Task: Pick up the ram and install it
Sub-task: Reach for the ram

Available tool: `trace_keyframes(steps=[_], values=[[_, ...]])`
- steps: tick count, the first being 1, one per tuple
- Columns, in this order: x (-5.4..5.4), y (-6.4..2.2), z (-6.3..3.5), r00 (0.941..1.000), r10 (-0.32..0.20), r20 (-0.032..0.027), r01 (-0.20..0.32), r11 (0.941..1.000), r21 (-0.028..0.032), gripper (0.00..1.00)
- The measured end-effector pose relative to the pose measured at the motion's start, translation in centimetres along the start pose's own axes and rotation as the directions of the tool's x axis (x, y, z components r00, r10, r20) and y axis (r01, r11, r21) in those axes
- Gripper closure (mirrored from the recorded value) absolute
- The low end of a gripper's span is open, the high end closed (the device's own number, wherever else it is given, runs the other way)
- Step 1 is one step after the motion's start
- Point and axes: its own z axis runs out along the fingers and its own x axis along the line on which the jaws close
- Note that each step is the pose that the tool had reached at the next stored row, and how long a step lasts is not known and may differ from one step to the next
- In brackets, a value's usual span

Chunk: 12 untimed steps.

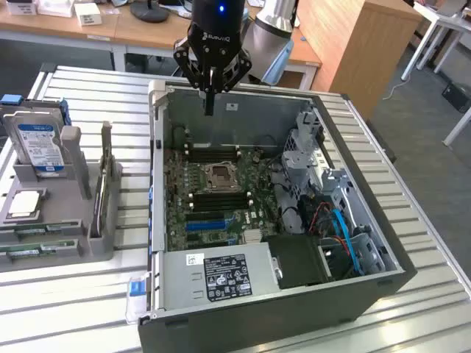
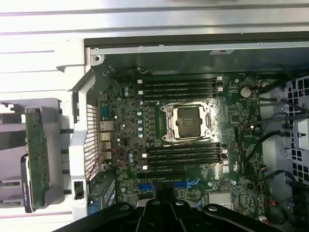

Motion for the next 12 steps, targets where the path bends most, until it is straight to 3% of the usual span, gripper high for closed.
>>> trace_keyframes(steps=[12], values=[[0.01, 0.00, 0.00, 1.0000, 0.000, 0.0001, 0.000, 1.0000, -0.0001, 0.89]])
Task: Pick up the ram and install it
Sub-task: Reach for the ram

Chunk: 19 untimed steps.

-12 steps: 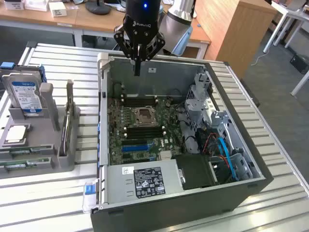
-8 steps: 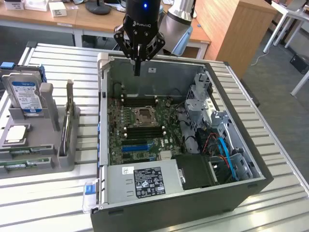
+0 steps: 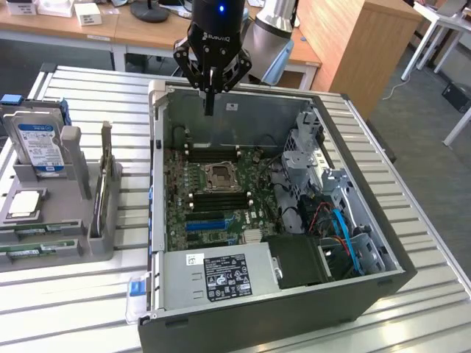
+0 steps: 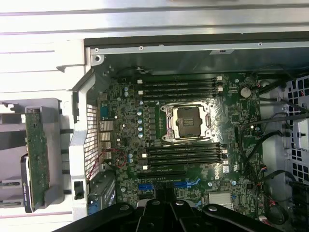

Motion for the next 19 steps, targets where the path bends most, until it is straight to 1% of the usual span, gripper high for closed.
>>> trace_keyframes(steps=[3, 6, 12, 19], values=[[0.3, -0.02, -0.01, 1.0000, 0.000, 0.0000, 0.000, 1.0000, 0.0000, 0.89], [0.9, -0.07, -0.02, 1.0000, 0.000, 0.0000, 0.000, 1.0000, 0.0000, 0.89], [2.9, -0.21, -0.07, 1.0000, 0.000, -0.0001, 0.000, 1.0000, 0.0000, 0.89], [4.9, -0.36, -0.13, 1.0000, 0.000, -0.0001, 0.000, 1.0000, 0.0001, 0.89]])
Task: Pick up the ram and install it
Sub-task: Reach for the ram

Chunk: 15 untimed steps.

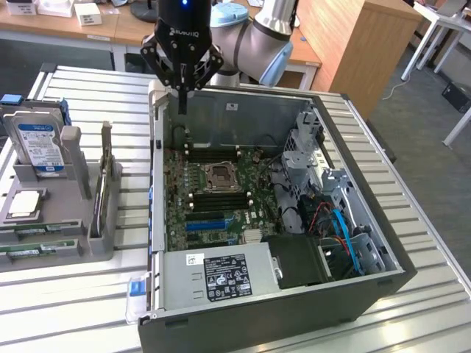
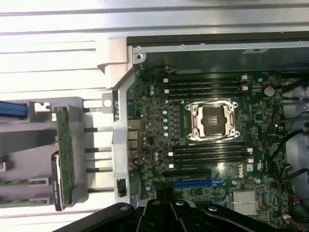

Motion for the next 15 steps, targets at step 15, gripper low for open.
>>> trace_keyframes(steps=[15], values=[[3.0, -0.23, -0.07, 1.0000, 0.000, 0.0000, 0.000, 1.0000, 0.0000, 0.89]])
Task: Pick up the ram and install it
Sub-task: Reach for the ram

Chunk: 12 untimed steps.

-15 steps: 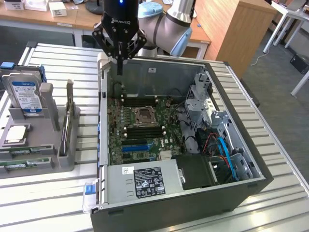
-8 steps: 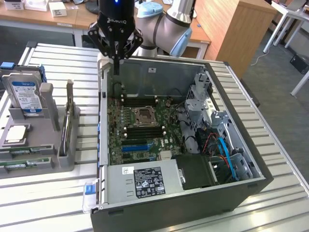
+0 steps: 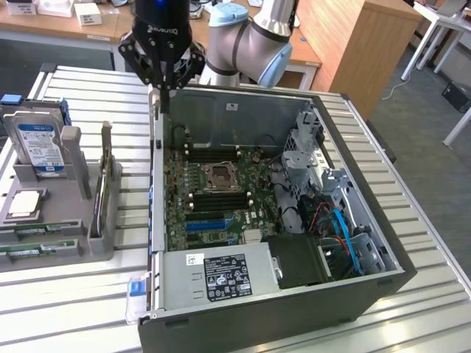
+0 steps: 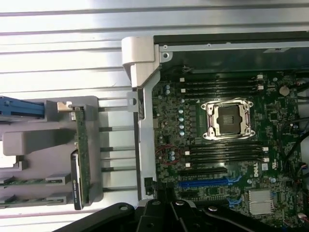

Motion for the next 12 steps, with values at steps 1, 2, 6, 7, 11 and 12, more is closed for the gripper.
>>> trace_keyframes(steps=[1, 2, 6, 7, 11, 12], values=[[0.3, -0.02, -0.01, 1.0000, 0.000, -0.0001, 0.000, 1.0000, 0.0001, 0.89], [0.6, -0.05, -0.01, 1.0000, 0.000, 0.0000, 0.000, 1.0000, 0.0000, 0.89], [1.6, -0.12, -0.03, 1.0000, 0.000, 0.0001, 0.000, 1.0000, 0.0000, 0.89], [1.9, -0.15, -0.03, 1.0000, 0.000, 0.0001, 0.000, 1.0000, 0.0000, 0.89], [3.2, -0.24, -0.05, 1.0000, 0.000, 0.0000, 0.000, 1.0000, 0.0000, 0.89], [3.5, -0.27, -0.05, 1.0000, 0.000, 0.0001, 0.000, 1.0000, -0.0001, 0.89]])
